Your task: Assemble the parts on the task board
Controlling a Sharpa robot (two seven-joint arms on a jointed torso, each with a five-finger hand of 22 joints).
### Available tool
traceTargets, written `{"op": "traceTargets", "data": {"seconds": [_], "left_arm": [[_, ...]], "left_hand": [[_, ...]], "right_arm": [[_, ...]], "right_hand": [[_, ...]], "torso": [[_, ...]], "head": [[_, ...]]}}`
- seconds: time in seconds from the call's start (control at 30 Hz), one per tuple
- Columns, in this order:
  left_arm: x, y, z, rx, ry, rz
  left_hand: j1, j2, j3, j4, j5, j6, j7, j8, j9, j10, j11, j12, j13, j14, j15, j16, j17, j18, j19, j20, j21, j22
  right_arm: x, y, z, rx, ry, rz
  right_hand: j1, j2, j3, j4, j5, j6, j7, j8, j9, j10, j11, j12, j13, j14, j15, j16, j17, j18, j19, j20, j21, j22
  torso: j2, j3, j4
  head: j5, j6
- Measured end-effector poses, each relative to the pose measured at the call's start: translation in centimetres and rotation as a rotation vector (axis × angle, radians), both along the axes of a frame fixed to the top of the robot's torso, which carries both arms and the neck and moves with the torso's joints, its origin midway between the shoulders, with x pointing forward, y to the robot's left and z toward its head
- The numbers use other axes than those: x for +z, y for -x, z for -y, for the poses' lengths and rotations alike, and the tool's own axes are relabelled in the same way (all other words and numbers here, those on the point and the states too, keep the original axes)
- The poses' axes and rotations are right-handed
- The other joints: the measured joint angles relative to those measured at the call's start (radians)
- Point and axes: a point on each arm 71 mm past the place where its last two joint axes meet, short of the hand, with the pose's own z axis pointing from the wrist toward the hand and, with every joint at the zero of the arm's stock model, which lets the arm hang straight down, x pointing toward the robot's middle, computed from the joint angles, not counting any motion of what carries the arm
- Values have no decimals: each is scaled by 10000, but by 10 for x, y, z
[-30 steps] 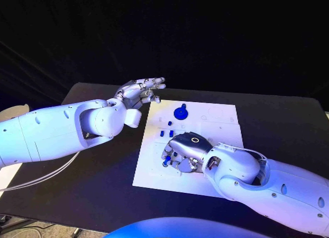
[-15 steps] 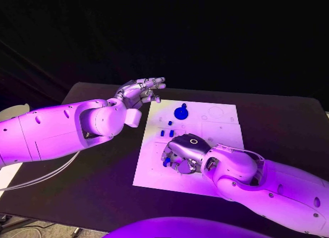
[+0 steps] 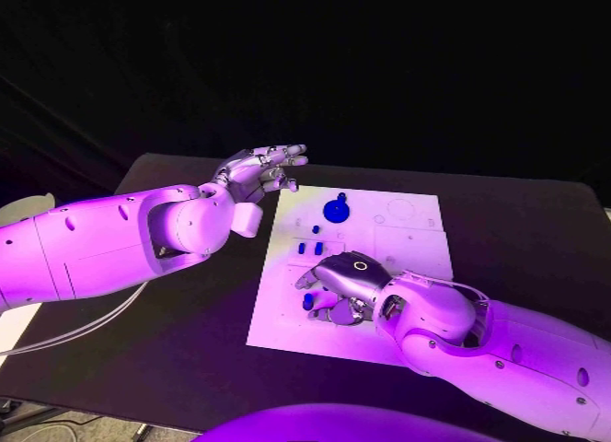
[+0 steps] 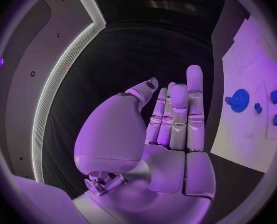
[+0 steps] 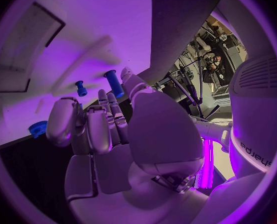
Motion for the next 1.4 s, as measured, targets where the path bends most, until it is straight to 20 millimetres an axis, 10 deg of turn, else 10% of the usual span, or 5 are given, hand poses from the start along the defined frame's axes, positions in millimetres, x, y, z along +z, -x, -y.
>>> {"op": "traceTargets", "data": {"seconds": [0.5, 0.83, 1.17, 1.4], "left_arm": [[-1, 0, -4, 57, -38, -28], [-3, 1, -4, 49, -81, -96], [-4, 1, -4, 49, -102, -124], [-5, 0, -4, 21, -98, -136]], "left_hand": [[0, 0, -2, -56, 0, 0, 0, 39, 0, -37, -37, -1, -1, 0, 0, 0, -33, 0, 0, 0, 1, 0], [0, 0, -1, -55, 0, 0, 0, 38, 0, -37, -37, -1, -2, 0, 0, 0, -32, -1, 0, 0, 1, 1], [0, 0, -1, -55, 0, 0, 0, 38, 0, -37, -37, -1, -3, 0, 0, 0, -31, 0, 0, 0, 1, 1], [0, 0, -1, -55, 0, 0, 0, 38, 0, -36, -37, -1, -3, 0, 0, 0, -31, 0, 0, 0, 1, 1]], "right_arm": [[36, 4, 44, -556, -1609, 680], [56, -4, 135, -2908, -1403, -124], [35, 12, 188, -5572, -689, -1601], [23, 15, 191, -6650, -280, -2122]], "right_hand": [[435, 435, -438, 185, 0, 572, -24, 78, 37, 1182, -132, 621, 60, 0, -3, -224, -333, -1, 0, 0, -65, -39], [-145, 212, -911, 803, 452, 1180, -542, 233, 62, 4382, -896, 2282, 1092, -5, -656, 883, 674, -183, 751, -582, 1462, 1761], [-1397, 536, -2711, 2119, 1804, 1420, -816, 811, 325, 5045, -1178, 10183, 9970, -3, -869, 1420, 673, -320, 735, -809, 1980, 1775], [-1356, 732, -3307, 2228, 1846, 1449, -847, 1045, 619, 5035, -1177, 10960, 10463, -3, -868, 1479, 672, -320, 735, -809, 2026, 1775]], "torso": [[-25, 11, -46], [-107, 0, -208], [-180, 34, -524], [-209, 41, -608]], "head": [[-247, 203], [-727, 508], [-989, 640], [-1074, 622]]}}
